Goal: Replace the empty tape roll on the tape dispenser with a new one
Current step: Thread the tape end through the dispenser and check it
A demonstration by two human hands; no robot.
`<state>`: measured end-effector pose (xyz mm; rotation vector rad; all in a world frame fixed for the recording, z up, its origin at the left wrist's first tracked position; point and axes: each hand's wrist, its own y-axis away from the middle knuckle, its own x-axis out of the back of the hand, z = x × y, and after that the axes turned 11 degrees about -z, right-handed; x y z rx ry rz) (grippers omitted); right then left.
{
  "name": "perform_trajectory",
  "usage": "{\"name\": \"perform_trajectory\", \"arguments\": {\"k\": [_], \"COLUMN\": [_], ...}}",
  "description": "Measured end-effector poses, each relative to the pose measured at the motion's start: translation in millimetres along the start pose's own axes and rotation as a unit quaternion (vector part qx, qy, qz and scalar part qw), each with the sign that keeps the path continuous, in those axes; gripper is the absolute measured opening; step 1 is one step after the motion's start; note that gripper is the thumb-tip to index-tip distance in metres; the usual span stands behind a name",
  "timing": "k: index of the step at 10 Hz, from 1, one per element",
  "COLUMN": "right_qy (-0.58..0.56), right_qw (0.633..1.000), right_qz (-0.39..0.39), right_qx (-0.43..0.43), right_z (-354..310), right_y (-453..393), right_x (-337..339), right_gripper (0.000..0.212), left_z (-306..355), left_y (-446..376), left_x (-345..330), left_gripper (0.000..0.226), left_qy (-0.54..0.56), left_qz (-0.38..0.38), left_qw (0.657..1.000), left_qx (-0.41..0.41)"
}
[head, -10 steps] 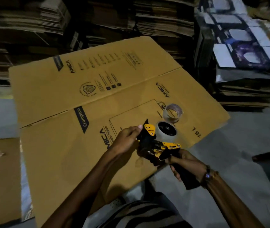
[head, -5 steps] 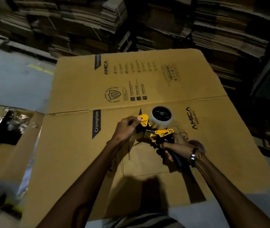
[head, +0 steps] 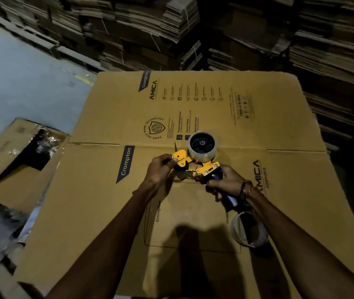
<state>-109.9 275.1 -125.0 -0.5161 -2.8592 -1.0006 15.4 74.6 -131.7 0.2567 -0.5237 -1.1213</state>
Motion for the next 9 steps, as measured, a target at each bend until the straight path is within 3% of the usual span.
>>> {"name": "perform_trajectory", "arguments": {"k": [2,4,5,7,9], "right_qy": [0.031,0.242,0.262,0.276,0.32], "right_qw": [0.999,0.965,0.958,0.945,0.916], "right_qz": [0.018,0.097,0.105,0.174,0.236], "right_qx": [-0.005,-0.032,-0.044,-0.016,0.052], "right_z": [14.0,14.3,14.8,-5.8,-63.4], "right_y": [-9.4,-8.5,-4.6,14.4,22.8], "right_x": [3.3,2.2,-3.6,0.8,24.0], "right_gripper": [0.044,0.055,0.061,0.077,0.082], "left_z": [-5.5,-2.0,-2.3,12.3,78.7], "left_y": [1.3,2.5,4.1,3.6,-3.3], "left_x": [-6.2,-8.0,-7.1,4.5,34.5], "left_gripper": [0.022,0.025,0.025,0.047,0.046], "left_qy": [0.016,0.003,-0.013,-0.135,-0.3], "left_qz": [0.01,0.008,0.0,0.039,0.1], "left_qw": [1.0,1.0,1.0,0.989,0.929], "left_qx": [0.007,0.004,-0.006,-0.035,-0.19]}}
